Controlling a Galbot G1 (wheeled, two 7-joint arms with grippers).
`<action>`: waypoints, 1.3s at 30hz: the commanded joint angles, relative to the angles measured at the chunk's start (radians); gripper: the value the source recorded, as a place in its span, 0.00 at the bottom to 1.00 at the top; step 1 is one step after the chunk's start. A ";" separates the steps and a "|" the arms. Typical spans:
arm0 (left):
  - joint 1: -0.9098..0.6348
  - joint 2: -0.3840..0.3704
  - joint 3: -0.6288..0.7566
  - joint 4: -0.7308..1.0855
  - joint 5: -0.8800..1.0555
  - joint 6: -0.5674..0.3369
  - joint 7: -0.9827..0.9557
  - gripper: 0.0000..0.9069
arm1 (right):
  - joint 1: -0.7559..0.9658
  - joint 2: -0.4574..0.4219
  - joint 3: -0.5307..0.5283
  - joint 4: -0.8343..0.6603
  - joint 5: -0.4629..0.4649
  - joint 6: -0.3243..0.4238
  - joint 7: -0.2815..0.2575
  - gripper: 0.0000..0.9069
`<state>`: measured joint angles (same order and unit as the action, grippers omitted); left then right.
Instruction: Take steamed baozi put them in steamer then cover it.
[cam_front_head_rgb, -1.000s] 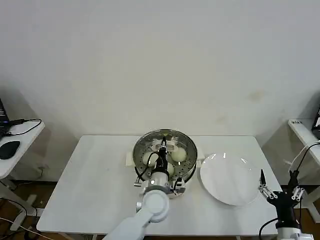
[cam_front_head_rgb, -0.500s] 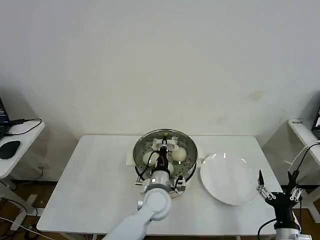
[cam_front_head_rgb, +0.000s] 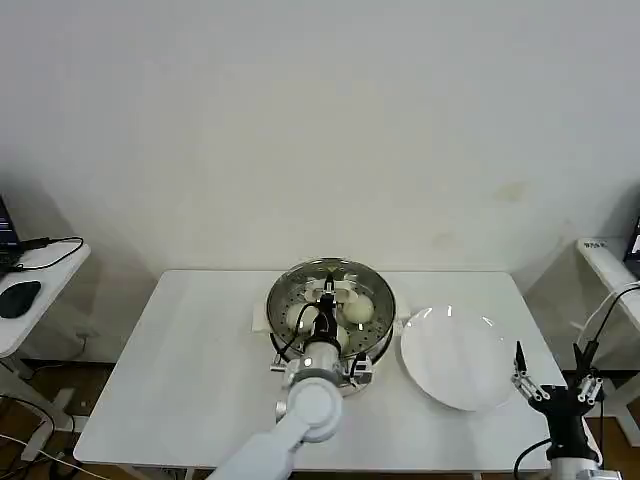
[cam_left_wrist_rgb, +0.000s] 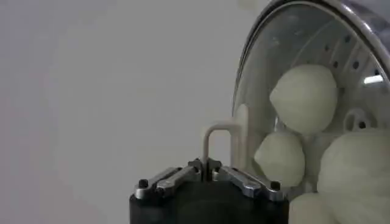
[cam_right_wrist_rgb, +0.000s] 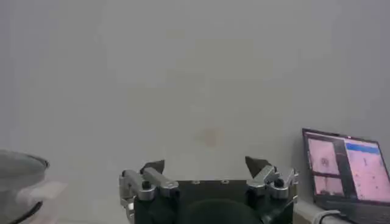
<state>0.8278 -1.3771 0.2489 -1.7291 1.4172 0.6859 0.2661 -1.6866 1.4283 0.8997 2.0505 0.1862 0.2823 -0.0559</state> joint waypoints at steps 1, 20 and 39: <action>0.001 0.000 0.001 -0.008 0.002 -0.001 0.004 1.00 | -0.001 0.003 -0.004 0.002 -0.004 0.002 -0.001 1.00; 0.007 0.007 0.001 -0.021 0.003 -0.006 0.013 1.00 | -0.010 0.008 -0.009 0.004 -0.011 0.011 -0.005 1.00; 0.022 0.038 0.005 -0.092 0.004 -0.009 0.025 1.00 | -0.013 0.014 -0.011 0.008 -0.015 0.011 -0.005 1.00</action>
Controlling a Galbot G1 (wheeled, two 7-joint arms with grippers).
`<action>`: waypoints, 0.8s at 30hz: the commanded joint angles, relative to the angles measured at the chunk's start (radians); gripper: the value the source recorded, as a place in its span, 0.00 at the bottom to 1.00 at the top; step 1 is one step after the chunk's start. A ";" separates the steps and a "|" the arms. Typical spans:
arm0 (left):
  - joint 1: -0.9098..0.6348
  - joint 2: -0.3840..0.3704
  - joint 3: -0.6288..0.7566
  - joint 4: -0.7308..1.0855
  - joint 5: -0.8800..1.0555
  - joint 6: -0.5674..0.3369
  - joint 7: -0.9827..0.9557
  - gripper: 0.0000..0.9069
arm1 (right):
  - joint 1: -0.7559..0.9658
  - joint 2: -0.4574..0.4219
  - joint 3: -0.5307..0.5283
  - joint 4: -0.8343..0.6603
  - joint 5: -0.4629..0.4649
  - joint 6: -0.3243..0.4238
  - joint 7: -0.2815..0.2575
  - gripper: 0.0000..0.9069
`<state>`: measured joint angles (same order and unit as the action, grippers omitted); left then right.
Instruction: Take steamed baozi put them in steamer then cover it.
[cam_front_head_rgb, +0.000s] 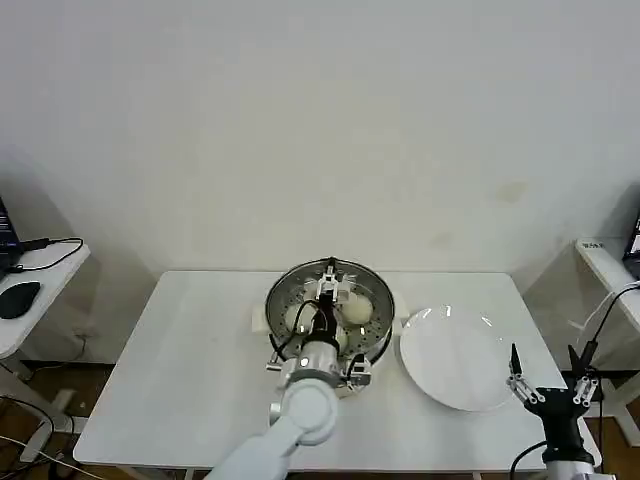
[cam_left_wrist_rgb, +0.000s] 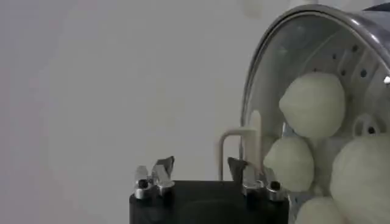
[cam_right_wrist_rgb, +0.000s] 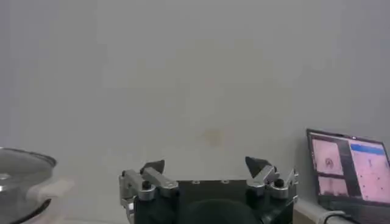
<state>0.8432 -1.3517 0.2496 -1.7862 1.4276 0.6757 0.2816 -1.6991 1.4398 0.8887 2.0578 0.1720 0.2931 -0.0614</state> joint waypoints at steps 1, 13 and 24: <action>0.008 0.016 0.004 -0.041 -0.006 0.001 0.010 1.00 | -0.001 0.003 0.000 0.001 -0.001 0.001 0.000 1.00; 0.041 0.084 0.011 -0.154 -0.026 -0.012 0.015 1.00 | -0.004 0.009 -0.003 -0.004 -0.006 0.007 0.000 1.00; 0.124 0.153 -0.045 -0.332 -0.065 -0.037 0.000 1.00 | -0.008 0.016 -0.005 -0.008 -0.012 0.012 0.001 1.00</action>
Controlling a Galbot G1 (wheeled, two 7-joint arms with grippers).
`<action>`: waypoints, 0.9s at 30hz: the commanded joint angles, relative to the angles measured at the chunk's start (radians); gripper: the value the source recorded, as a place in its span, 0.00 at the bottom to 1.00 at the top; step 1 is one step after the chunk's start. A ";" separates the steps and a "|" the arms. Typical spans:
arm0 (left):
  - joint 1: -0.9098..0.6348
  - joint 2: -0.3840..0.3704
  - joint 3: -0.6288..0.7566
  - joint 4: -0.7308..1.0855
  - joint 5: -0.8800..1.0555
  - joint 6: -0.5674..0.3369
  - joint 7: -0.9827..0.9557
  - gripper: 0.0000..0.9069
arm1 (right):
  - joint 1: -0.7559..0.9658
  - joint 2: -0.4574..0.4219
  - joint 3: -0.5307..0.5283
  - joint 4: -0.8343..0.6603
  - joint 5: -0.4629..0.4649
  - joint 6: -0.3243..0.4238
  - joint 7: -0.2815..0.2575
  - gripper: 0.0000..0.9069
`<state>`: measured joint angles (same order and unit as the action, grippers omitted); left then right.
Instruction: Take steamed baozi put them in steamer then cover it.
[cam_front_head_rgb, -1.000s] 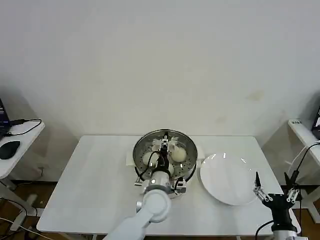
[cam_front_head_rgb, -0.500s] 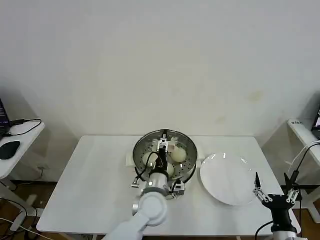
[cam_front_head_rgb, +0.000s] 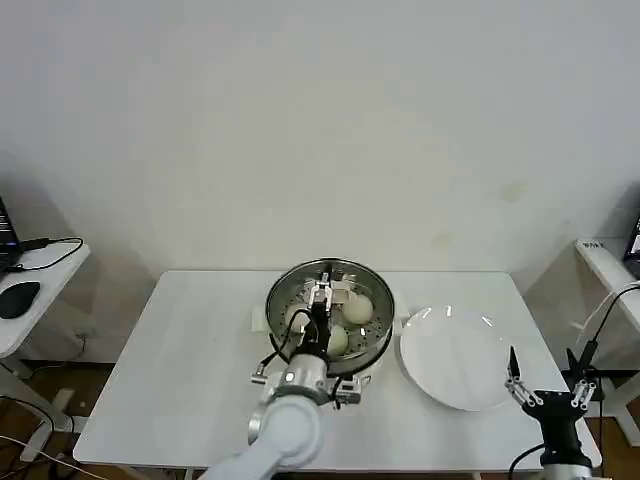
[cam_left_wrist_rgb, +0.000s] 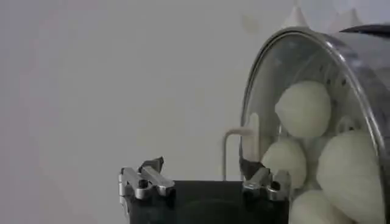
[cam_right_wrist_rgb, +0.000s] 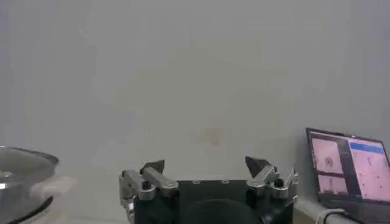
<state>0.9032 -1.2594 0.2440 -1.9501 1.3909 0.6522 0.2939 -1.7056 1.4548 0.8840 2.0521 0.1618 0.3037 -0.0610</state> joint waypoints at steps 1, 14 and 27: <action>0.074 0.067 -0.046 -0.198 -0.043 -0.015 -0.018 1.00 | -0.002 0.001 0.000 -0.002 -0.002 0.002 0.001 1.00; 0.351 0.119 -0.466 -0.435 -0.744 -0.125 -0.298 1.00 | -0.034 -0.038 0.006 0.000 0.024 0.028 0.003 1.00; 0.783 0.037 -1.073 -0.240 -1.679 -0.665 -0.488 1.00 | -0.060 -0.038 -0.105 0.043 -0.004 -0.024 -0.005 1.00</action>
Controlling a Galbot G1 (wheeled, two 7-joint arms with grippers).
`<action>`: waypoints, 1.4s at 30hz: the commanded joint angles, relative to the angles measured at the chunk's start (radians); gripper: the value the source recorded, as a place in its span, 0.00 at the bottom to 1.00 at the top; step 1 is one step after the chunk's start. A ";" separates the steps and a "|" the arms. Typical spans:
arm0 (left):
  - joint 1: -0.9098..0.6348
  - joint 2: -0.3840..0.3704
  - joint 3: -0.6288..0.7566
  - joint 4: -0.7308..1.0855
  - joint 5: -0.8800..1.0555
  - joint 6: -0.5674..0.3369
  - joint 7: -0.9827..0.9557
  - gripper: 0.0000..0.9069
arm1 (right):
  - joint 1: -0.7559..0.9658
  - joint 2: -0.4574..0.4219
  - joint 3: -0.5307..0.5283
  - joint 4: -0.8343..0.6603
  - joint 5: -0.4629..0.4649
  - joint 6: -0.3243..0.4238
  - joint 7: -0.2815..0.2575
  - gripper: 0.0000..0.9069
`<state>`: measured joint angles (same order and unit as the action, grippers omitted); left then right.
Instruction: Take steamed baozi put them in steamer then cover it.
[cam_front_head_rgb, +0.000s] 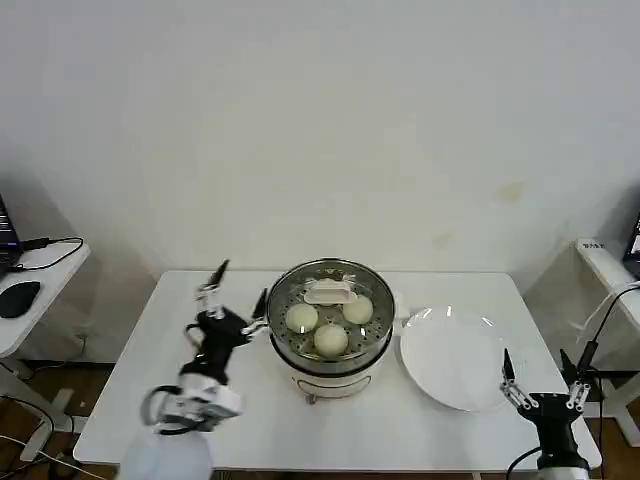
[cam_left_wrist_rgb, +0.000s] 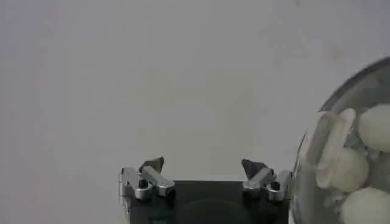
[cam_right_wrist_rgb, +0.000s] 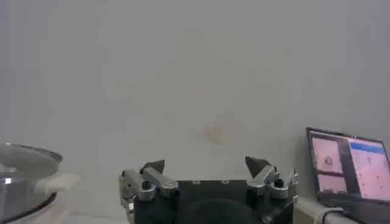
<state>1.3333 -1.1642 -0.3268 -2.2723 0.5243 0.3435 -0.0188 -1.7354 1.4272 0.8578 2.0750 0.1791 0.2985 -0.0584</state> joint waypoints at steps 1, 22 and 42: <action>0.378 -0.064 -0.509 0.090 -0.808 -0.366 -0.165 1.00 | -0.032 -0.009 -0.091 0.020 -0.028 -0.017 -0.009 1.00; 0.563 -0.141 -0.503 0.254 -0.772 -0.461 -0.100 1.00 | -0.088 -0.018 -0.156 0.064 -0.090 -0.205 -0.044 1.00; 0.577 -0.149 -0.456 0.189 -0.756 -0.404 -0.131 1.00 | -0.115 -0.019 -0.197 0.101 -0.094 -0.284 -0.012 1.00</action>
<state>1.8907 -1.3106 -0.7795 -2.0752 -0.2225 -0.0664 -0.1418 -1.8426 1.4087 0.6896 2.1632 0.0844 0.0737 -0.0971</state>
